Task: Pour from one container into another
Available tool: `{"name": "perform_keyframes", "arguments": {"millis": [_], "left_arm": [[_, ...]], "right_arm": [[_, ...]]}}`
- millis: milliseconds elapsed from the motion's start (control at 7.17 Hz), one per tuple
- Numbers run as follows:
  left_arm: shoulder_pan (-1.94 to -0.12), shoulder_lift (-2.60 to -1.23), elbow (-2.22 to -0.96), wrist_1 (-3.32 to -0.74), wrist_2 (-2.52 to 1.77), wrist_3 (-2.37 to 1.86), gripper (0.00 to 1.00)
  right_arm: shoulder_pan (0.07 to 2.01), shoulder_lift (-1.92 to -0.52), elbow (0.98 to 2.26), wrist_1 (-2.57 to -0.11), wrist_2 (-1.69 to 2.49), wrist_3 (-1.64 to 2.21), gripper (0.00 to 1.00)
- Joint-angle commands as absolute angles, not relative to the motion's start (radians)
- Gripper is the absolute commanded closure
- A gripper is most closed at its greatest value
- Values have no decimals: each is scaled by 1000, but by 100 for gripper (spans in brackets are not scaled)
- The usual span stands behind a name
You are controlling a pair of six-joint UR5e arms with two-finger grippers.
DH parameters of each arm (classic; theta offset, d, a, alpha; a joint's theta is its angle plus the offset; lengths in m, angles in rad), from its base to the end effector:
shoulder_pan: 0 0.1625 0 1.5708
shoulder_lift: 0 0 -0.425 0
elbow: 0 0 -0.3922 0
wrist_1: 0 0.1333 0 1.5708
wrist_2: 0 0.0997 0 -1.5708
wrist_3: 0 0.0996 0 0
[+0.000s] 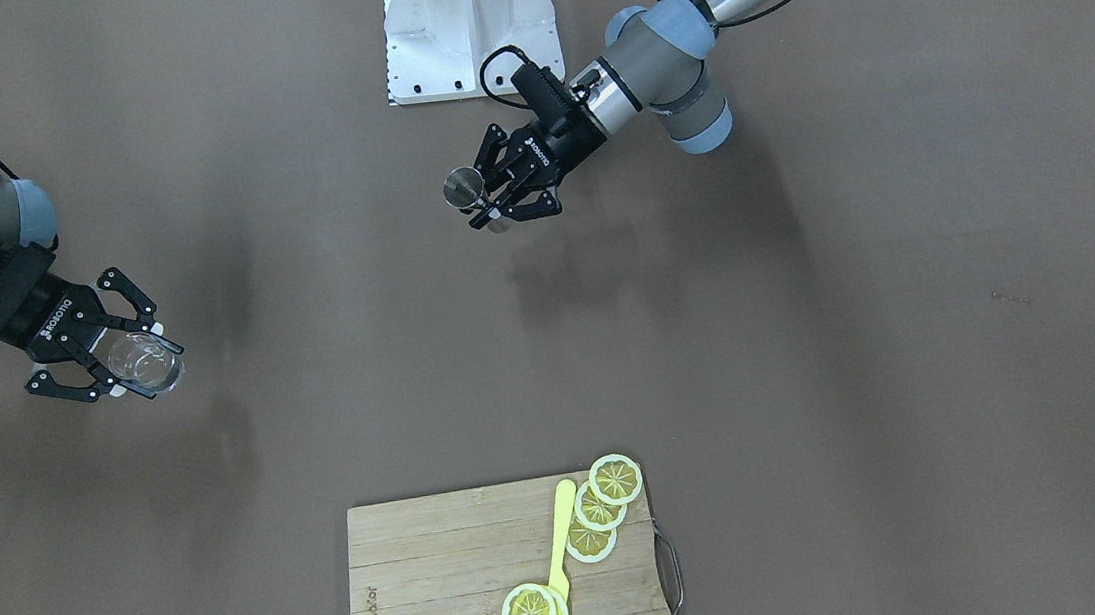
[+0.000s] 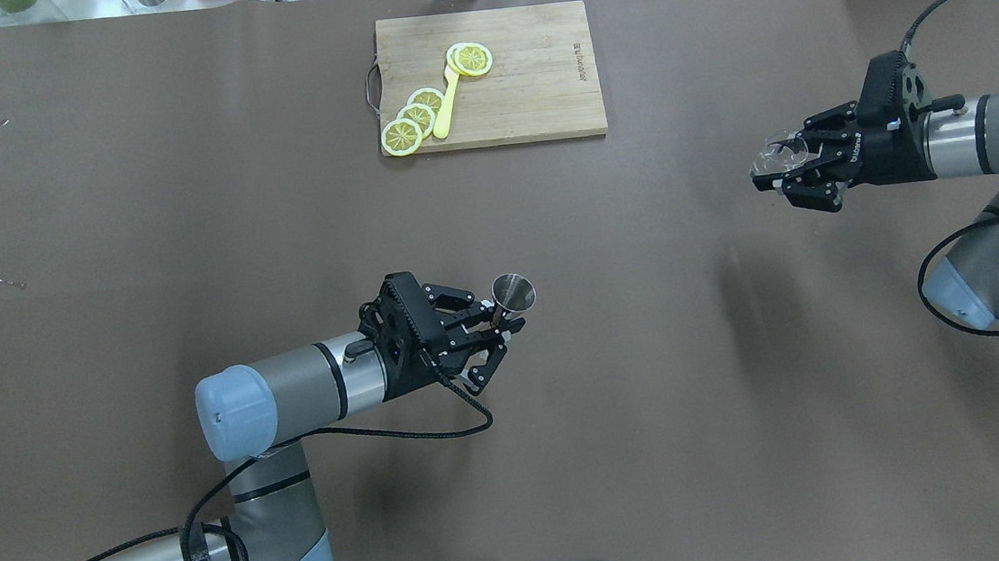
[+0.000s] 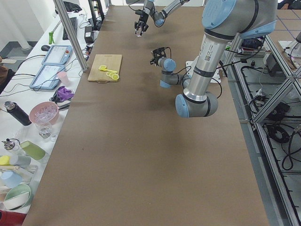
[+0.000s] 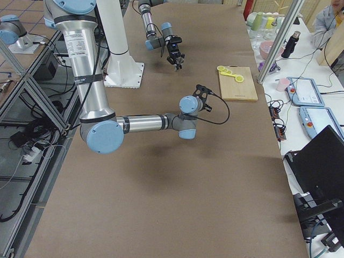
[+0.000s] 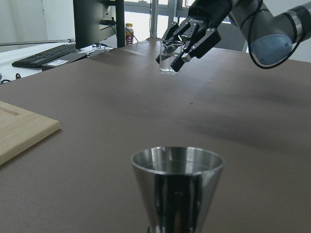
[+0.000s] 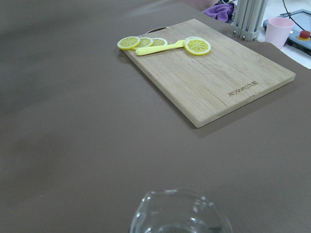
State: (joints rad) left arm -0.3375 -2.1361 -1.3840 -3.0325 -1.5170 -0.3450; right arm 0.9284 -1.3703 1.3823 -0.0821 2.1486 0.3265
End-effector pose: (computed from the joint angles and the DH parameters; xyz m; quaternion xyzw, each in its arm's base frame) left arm 0.5782 -0.3499 0.2539 0.5719 0.5530 0.2409 0.5560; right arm -0.2765 -0.5013 0.4807 0.4814 -0.4888 -0.3021 0.6619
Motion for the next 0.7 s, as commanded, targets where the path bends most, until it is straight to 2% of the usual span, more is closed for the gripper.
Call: {"name": "perform_keyframes", "arguments": {"millis": [0,279,558], "left_arm": [[-334,-2143,-1396,-3045,-1519,-341,100],[-331,-2172,-1370,-3033,-1520,-264,100],[-330,-2171,-1373,-3034,-1519,-261,100]], "right_arm": [[927,-1365,1385,-87,2148,319,100],[922,-1344,1381,-98,2151,331,100],[926,-1336,1495,-249,2190,334,100]]}}
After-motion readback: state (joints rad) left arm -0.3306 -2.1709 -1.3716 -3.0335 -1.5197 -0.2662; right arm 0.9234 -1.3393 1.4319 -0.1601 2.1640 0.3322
